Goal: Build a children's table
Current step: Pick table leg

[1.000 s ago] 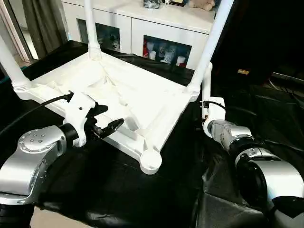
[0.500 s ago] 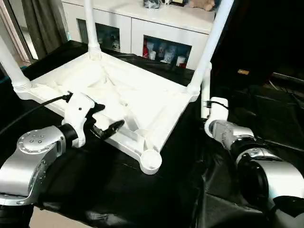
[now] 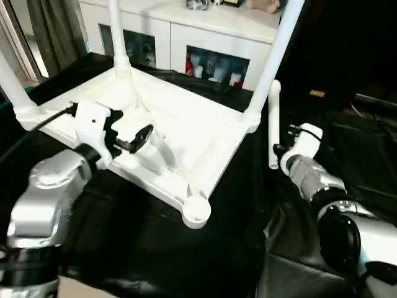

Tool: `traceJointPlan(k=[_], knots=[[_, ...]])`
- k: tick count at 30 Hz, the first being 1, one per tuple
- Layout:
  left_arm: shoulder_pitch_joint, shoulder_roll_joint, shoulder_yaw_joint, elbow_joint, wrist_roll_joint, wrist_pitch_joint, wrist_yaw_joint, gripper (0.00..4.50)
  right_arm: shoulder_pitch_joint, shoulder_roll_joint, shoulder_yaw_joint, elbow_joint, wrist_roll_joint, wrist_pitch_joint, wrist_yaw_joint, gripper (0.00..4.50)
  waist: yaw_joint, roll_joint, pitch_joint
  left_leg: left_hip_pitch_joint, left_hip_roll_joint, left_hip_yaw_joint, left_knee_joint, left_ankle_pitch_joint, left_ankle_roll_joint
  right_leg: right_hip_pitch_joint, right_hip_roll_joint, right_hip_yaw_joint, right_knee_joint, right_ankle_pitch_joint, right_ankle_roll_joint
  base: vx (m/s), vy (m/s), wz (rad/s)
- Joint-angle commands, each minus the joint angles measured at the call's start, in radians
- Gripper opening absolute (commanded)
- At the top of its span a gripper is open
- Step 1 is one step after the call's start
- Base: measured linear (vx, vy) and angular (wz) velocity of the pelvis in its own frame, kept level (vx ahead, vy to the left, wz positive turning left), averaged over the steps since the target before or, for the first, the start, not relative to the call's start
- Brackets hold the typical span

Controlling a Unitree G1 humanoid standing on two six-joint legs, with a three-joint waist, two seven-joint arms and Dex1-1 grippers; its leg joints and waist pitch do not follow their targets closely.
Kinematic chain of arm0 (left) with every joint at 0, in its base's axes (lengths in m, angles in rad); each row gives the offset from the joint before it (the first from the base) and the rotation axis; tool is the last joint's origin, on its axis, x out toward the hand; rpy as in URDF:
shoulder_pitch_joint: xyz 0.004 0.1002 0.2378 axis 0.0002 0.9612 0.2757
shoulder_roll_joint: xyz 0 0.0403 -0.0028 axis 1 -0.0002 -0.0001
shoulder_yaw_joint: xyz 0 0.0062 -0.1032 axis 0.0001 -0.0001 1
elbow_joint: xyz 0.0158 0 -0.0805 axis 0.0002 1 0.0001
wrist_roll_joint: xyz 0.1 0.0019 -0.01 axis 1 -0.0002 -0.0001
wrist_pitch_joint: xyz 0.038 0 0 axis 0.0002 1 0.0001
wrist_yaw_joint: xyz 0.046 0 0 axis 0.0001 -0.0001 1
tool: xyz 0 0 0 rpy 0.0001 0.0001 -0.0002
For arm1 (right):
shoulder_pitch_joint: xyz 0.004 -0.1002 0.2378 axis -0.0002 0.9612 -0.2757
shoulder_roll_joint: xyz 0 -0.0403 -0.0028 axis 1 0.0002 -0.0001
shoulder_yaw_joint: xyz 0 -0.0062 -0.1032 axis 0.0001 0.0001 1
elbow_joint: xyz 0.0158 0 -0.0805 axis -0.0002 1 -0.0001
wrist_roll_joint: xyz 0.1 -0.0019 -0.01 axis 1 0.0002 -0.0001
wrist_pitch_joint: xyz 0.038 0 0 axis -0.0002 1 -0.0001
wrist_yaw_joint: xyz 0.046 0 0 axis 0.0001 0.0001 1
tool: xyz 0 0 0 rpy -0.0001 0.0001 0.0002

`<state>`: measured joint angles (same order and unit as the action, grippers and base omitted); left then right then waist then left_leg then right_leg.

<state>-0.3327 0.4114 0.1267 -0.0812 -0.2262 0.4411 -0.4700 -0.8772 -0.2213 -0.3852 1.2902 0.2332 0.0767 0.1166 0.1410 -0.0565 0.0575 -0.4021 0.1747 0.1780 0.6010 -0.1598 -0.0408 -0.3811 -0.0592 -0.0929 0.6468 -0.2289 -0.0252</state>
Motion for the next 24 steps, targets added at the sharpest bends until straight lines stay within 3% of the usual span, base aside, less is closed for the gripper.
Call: traceJointPlan(k=[1, 6, 7, 13, 15, 19, 21, 23, 24], knots=[[-0.017, -0.010, -0.008, 0.025, 0.021, -0.029, 0.016, 4.50, 0.019, -0.013, -0.001, -0.032, 0.001, -0.041, 0.027, 0.45, -0.005, 0.014, -0.069, 0.033, 0.067, -0.022, -0.074, -0.209, -0.036, 0.034, -0.104, 0.067, -0.075, -0.063, -0.162, 0.000, 0.000, 0.00], [-0.016, -0.031, -0.022, 0.043, 0.029, -0.056, 0.039, 4.50, 0.063, -0.016, 0.017, -0.064, -0.005, -0.061, 0.074, 0.10, -0.005, 0.012, -0.068, 0.036, 0.069, -0.022, -0.074, -0.221, -0.033, 0.034, -0.106, 0.067, -0.078, -0.080, -0.170, 0.000, 0.000, 0.00], [-0.013, -0.033, -0.030, 0.047, 0.034, -0.061, 0.040, 4.50, 0.075, -0.016, 0.024, -0.072, -0.009, -0.060, 0.085, 0.10, -0.004, 0.007, -0.068, 0.035, 0.069, -0.022, -0.074, -0.210, -0.027, 0.035, -0.106, 0.067, -0.077, -0.080, -0.171, 0.000, 0.000, 0.00], [-0.007, -0.037, -0.048, 0.056, 0.047, -0.079, 0.037, 4.50, 0.094, -0.008, 0.043, -0.096, -0.027, -0.071, 0.087, 0.10, -0.005, 0.009, -0.067, 0.035, 0.070, -0.022, -0.075, -0.215, -0.024, 0.033, -0.105, 0.066, -0.080, -0.111, -0.167, 0.000, 0.000, 0.00], [-0.010, -0.035, -0.053, 0.058, 0.053, -0.081, 0.037, 4.50, 0.086, -0.003, 0.051, -0.101, -0.034, -0.087, 0.095, 0.36, -0.005, 0.009, -0.067, 0.035, 0.070, -0.022, -0.075, -0.218, -0.026, 0.032, -0.106, 0.067, -0.080, -0.112, -0.167, 0.000, 0.000, 0.00], [-0.015, -0.020, -0.066, 0.062, 0.063, -0.083, 0.025, 4.50, 0.034, 0.015, 0.060, -0.093, -0.034, -0.092, 0.105, 0.36, -0.005, 0.013, -0.067, 0.035, 0.070, -0.024, -0.076, -0.224, -0.026, 0.031, -0.106, 0.066, -0.080, -0.113, -0.171, 0.000, 0.000, 0.00], [-0.016, -0.013, -0.071, 0.061, 0.065, -0.081, 0.018, 4.50, 0.013, 0.018, 0.068, -0.083, -0.041, -0.089, 0.096, 0.76, -0.009, 0.012, -0.067, 0.033, 0.070, -0.026, -0.078, -0.230, -0.030, 0.033, -0.106, 0.065, -0.079, -0.123, -0.173, 0.000, 0.000, 0.00], [-0.011, 0.001, -0.082, 0.047, 0.058, -0.068, -0.010, 4.50, -0.024, 0.018, 0.076, -0.057, -0.054, -0.073, 0.050, 0.76, -0.008, 0.011, -0.065, 0.037, 0.070, -0.024, -0.078, -0.236, -0.034, 0.029, -0.106, 0.066, -0.079, -0.128, -0.174, 0.000, 0.000, 0.00], [0.000, 0.024, -0.099, 0.020, 0.045, -0.053, -0.056, 4.50, -0.060, 0.015, 0.102, -0.022, -0.093, -0.028, -0.024, 0.88, -0.007, 0.009, -0.065, 0.038, 0.070, -0.025, -0.080, -0.231, -0.038, 0.027, -0.105, 0.064, -0.077, -0.130, -0.177, 0.000, 0.000, 0.00]])
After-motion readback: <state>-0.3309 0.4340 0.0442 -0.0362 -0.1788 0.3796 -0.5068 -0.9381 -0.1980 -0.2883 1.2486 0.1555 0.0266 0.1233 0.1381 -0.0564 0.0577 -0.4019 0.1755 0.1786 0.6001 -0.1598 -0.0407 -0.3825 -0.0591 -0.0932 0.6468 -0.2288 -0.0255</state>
